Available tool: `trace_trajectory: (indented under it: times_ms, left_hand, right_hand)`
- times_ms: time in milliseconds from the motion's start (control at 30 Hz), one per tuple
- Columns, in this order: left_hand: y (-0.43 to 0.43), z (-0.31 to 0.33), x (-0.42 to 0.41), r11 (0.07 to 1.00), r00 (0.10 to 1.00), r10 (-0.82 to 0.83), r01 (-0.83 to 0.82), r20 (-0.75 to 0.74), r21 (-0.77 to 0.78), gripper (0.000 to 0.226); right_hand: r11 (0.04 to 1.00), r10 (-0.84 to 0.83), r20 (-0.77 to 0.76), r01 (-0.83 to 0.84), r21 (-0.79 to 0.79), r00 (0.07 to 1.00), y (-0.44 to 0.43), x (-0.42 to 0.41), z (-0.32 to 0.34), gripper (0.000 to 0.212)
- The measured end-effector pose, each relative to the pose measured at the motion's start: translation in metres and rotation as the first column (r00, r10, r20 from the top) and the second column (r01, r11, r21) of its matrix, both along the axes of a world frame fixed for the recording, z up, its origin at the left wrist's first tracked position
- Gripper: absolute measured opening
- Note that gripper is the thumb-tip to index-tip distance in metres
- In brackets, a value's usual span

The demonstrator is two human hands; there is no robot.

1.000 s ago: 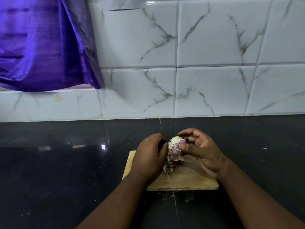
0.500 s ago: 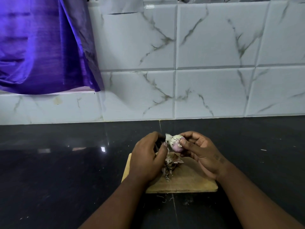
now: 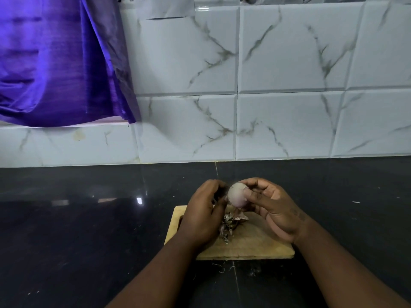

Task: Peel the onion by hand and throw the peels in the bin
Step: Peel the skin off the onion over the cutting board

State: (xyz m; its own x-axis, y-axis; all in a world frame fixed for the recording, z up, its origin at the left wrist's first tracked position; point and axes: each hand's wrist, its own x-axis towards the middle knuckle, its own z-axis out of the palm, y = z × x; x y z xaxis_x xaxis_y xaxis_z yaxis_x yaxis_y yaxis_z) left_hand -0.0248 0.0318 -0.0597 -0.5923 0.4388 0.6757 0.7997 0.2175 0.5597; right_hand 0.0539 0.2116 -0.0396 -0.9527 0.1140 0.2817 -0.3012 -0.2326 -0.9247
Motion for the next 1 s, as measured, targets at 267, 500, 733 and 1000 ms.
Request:
trace_trajectory:
  times_ms: [267, 500, 733, 1000]
  left_hand:
    - [-0.0005, -0.0011, 0.0005, 0.985, 0.989, 0.131, -0.137, -0.069, -0.102, 0.018]
    - [-0.0055, 0.0037, 0.0056, 0.996, 0.995, 0.091, -0.092, 0.033, 0.004, 0.031]
    - [-0.0021, 0.0042, 0.0052, 0.998, 0.996, 0.061, -0.059, -0.066, 0.027, 0.015]
    - [-0.0024, 0.0055, 0.0049, 0.997, 0.996, 0.059, -0.055, -0.066, 0.051, 0.019]
  right_hand:
    - [0.999, 0.005, -0.003, -0.005, -0.045, 1.000, 0.0008, -0.0008, 0.0003, 0.028]
    - [0.995, -0.098, -0.001, 0.098, -0.005, 0.995, 0.0050, -0.0046, -0.0025, 0.035]
    - [0.978, -0.114, -0.025, 0.117, 0.172, 0.993, 0.0014, -0.0026, -0.0019, 0.041]
    - [0.971, -0.123, -0.028, 0.126, 0.204, 0.992, 0.0017, -0.0044, -0.0036, 0.039]
